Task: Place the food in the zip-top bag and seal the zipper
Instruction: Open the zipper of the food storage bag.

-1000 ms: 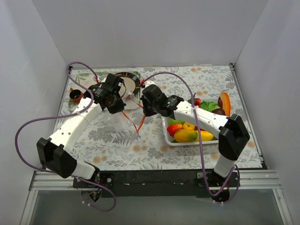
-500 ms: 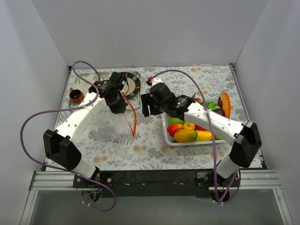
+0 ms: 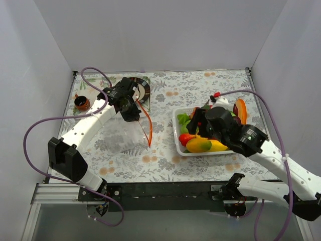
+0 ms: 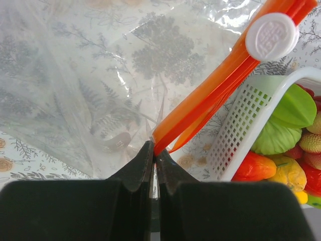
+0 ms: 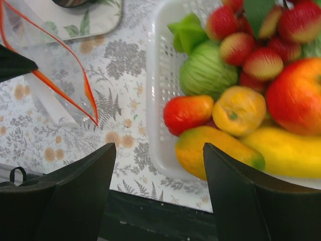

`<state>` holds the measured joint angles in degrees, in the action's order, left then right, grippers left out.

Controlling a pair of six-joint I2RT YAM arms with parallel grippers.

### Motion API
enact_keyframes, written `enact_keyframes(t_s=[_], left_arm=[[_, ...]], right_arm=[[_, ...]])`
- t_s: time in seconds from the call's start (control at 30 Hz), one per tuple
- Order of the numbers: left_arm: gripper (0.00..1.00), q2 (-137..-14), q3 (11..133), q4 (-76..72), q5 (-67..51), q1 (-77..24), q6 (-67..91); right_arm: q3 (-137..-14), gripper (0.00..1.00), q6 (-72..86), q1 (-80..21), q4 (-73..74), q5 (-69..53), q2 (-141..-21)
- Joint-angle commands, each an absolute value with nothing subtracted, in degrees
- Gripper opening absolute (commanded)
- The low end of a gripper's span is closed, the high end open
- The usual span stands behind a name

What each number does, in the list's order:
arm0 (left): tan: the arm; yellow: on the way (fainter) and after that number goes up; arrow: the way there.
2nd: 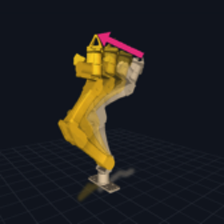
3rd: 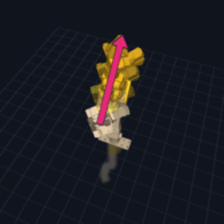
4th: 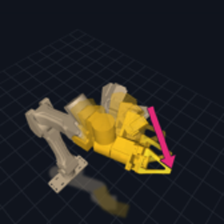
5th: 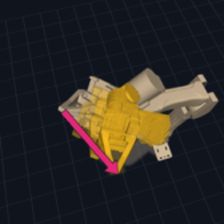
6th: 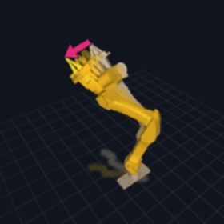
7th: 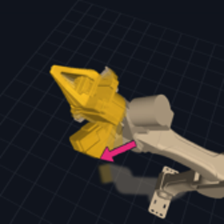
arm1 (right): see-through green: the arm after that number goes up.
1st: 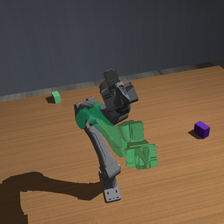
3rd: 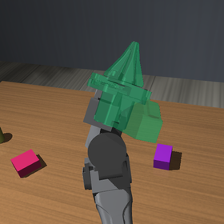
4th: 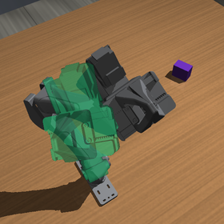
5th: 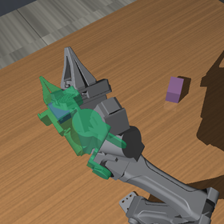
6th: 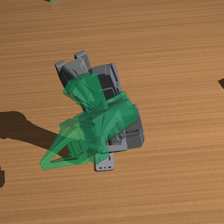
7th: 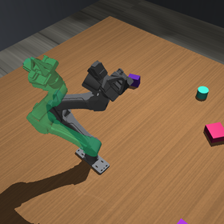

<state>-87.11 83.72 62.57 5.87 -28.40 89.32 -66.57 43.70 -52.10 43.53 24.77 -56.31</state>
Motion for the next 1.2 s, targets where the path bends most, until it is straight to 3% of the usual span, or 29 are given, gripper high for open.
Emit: enact_keyframes(t_s=[0.0, 0.3, 0.37, 0.4, 0.47, 1.17], left_arm=[[0.0, -87.9, 83.0, 61.3, 3.6, -28.8, 88.7], [0.0, -88.4, 82.6, 61.0, 2.8, -28.9, 87.8], [0.0, -88.4, 82.7, 60.8, 2.7, -28.9, 87.8], [0.0, -88.5, 82.7, 60.8, 2.7, -28.9, 87.8], [0.0, -89.0, 83.3, 61.1, 2.5, -28.9, 87.5], [0.0, -89.7, 84.4, 62.9, 4.4, -28.9, 86.7]], right_arm=[[-58.3, 0.78, 61.9, -51.9, 51.8, 27.0, -49.2], [-53.5, 0.82, 82.1, -51.9, 62.1, 27.4, -40.2], [-51.7, 0.85, 84.7, -51.9, 61.1, 27.2, -38.9], [-51.2, 0.95, 86.2, -51.9, 61.0, 27.3, -38.8], [-49.8, 0.99, 88.9, -51.9, 60.1, 27.2, -38.4], [-41.3, 0.94, 100.0, -51.9, 50.3, 32.5, -38.2]])
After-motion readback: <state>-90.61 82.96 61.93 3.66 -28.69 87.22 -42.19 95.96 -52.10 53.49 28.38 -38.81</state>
